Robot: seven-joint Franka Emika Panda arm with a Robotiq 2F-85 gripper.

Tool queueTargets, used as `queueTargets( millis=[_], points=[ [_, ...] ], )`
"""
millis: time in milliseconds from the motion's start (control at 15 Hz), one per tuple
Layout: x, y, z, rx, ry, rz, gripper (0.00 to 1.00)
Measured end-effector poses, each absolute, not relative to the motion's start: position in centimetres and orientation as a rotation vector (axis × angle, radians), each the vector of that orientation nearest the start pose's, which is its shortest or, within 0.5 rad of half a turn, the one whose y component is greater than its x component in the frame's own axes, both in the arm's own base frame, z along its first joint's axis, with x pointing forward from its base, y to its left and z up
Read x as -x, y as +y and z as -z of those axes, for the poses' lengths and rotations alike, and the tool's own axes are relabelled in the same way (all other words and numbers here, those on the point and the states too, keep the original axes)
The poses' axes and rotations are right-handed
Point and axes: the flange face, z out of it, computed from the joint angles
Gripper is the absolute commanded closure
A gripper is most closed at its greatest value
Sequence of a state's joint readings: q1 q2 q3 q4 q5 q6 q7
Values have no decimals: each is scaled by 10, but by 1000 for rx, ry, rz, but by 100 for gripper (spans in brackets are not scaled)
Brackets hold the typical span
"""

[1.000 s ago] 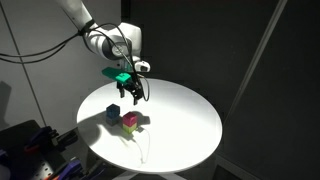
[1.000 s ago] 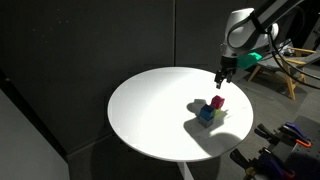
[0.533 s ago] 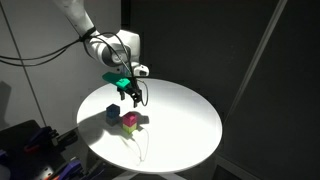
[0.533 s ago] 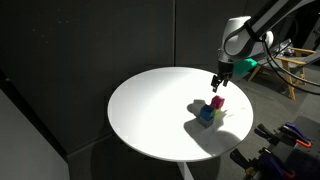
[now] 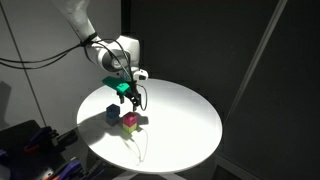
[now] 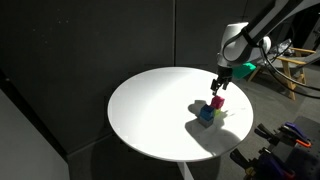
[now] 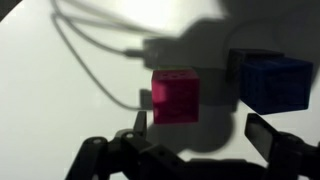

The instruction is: Put the pink block on top of the stack on the left.

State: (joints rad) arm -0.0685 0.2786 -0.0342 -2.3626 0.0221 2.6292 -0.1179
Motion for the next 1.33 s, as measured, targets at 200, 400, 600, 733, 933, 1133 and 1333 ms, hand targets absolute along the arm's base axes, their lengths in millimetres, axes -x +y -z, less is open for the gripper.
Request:
queueTargets(
  millis=[200, 400, 600, 733, 933, 1133, 1333],
  points=[
    [-505, -59, -204, 3140, 36, -30, 0],
    [-504, -66, -203, 3141, 70, -35, 0],
    [-503, -71, -202, 3142, 89, -37, 0],
    [-503, -72, -201, 3143, 92, -40, 0],
    [-502, -72, -198, 3142, 92, -50, 0],
    [-500, -72, -193, 3141, 92, -66, 0],
    [-499, -72, -188, 3141, 92, -79, 0]
  ],
)
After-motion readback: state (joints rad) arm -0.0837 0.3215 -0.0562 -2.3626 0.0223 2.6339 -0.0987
